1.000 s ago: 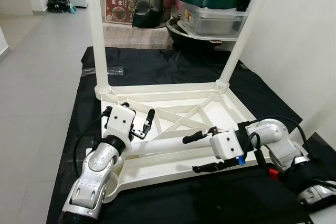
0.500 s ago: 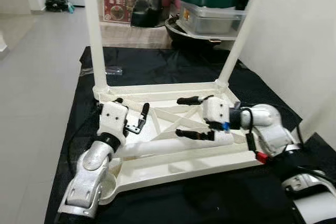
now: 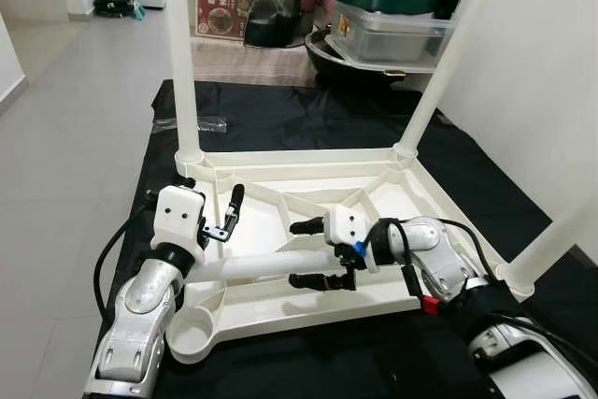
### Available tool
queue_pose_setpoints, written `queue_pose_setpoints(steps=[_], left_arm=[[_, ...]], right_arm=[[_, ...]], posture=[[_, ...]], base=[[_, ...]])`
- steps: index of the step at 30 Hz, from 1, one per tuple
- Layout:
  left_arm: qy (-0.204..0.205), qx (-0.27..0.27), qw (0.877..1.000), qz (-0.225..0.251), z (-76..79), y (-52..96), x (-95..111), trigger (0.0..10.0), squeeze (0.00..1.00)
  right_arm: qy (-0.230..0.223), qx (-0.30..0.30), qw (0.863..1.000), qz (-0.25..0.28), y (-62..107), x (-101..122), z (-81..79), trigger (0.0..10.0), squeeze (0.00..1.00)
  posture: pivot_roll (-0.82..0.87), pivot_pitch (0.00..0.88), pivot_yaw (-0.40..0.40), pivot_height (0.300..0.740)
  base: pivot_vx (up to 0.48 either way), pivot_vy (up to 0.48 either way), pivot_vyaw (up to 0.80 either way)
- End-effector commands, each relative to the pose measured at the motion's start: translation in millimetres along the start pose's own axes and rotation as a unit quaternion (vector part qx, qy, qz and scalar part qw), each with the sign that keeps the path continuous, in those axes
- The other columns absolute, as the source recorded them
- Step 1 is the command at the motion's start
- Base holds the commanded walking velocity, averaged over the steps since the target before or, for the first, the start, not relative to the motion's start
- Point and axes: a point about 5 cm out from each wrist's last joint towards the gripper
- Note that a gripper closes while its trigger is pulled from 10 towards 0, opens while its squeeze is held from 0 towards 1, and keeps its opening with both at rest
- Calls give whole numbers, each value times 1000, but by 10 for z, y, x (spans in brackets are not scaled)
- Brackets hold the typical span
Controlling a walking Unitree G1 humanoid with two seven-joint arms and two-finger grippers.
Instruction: Building children table
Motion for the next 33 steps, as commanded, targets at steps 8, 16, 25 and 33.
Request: queue_pose_setpoints(steps=[8,16,25,33], left_arm=[[-6,-8,1000,-5,33,-11,3,10000,0],[-5,-7,1000,-10,74,1,-33,10000,0],[-7,-8,1000,-15,79,-2,-60,10000,0],[-11,-9,1000,-17,79,-8,-67,10000,0]], right_arm=[[17,42,995,-87,-21,-121,-4,10000,0],[21,73,988,-133,45,-183,29,8549,0],[-1,69,986,-152,31,-254,16,10000,0],[-27,45,992,-116,-20,-173,84,0,0]], posture=[[122,0,-165,740],[115,0,-177,740],[113,0,-175,740],[117,0,-172,740]], base=[[0,0,0],[0,0,0],[0,0,0],[0,0,0]])
Point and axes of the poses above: a point about 5 cm out from each wrist's last joint towards the gripper, its own y axis pointing back from the gripper into the wrist, its own x axis along the axis of the wrist's last joint, z = x × y, and after that the axes turned 2 degrees about y, right-handed
